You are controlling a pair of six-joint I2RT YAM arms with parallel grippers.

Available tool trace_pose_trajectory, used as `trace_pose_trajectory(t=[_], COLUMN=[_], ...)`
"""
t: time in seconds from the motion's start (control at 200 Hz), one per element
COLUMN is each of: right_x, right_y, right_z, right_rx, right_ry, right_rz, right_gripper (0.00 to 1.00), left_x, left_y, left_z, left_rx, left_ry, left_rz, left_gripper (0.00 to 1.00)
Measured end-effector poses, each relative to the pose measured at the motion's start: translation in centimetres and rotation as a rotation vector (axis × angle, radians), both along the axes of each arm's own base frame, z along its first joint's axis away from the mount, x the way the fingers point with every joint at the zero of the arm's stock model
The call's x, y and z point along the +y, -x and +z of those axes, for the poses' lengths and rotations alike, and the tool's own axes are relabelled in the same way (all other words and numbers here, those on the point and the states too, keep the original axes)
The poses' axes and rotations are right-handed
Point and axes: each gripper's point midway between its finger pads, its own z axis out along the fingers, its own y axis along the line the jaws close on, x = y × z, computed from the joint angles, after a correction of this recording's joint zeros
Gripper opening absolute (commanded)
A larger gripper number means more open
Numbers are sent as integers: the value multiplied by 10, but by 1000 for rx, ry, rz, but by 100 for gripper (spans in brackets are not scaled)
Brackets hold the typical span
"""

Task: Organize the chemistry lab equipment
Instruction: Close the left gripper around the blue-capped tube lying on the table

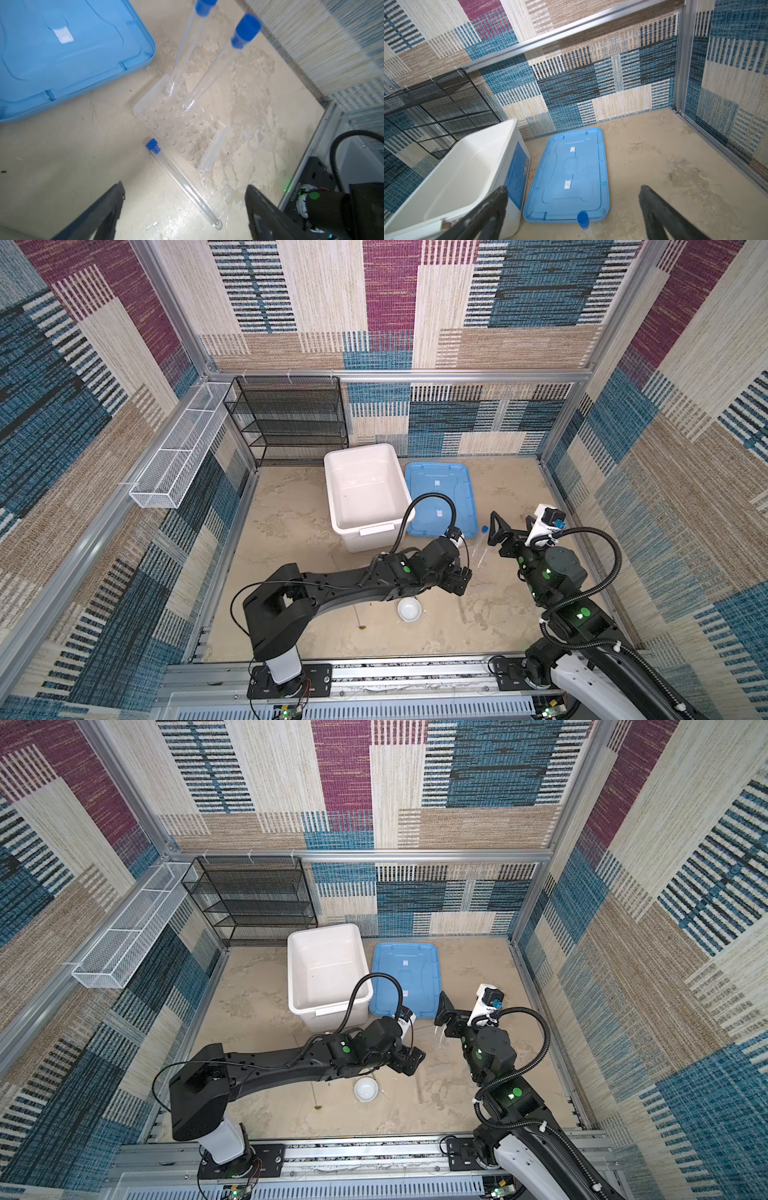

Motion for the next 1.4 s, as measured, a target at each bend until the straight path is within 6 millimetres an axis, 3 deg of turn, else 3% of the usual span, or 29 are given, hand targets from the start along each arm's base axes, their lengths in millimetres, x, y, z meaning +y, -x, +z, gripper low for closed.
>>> trace_pose_trajectory(t=[0.21, 0.476, 0.766, 0.977, 1.172, 1.397], right_x=[-3, -6, -8, -6, -4, 1], right_y=[2, 5, 6, 3, 1, -3], right_z=[-1, -13, -13, -20, -24, -32], right_rx=[10, 29, 24, 43, 55, 79], right_ry=[-10, -11, -12, -1, 7, 24], right_rz=[-14, -18, -26, -27, -24, -4], right_gripper=[100, 100, 100, 100, 99, 100], left_x=[-3, -15, -7, 0, 13, 29], left_y=[3, -3, -4, -6, -8, -5], left_z=[-43, -68, -95, -100, -103, -100], left_rx=[86, 128, 145, 135, 139, 190], left_ry=[-158, -247, -361, -398, -433, -421], left_rz=[-10, -13, -16, -2, 20, 48], left_gripper=[78, 69, 65, 56, 39, 39])
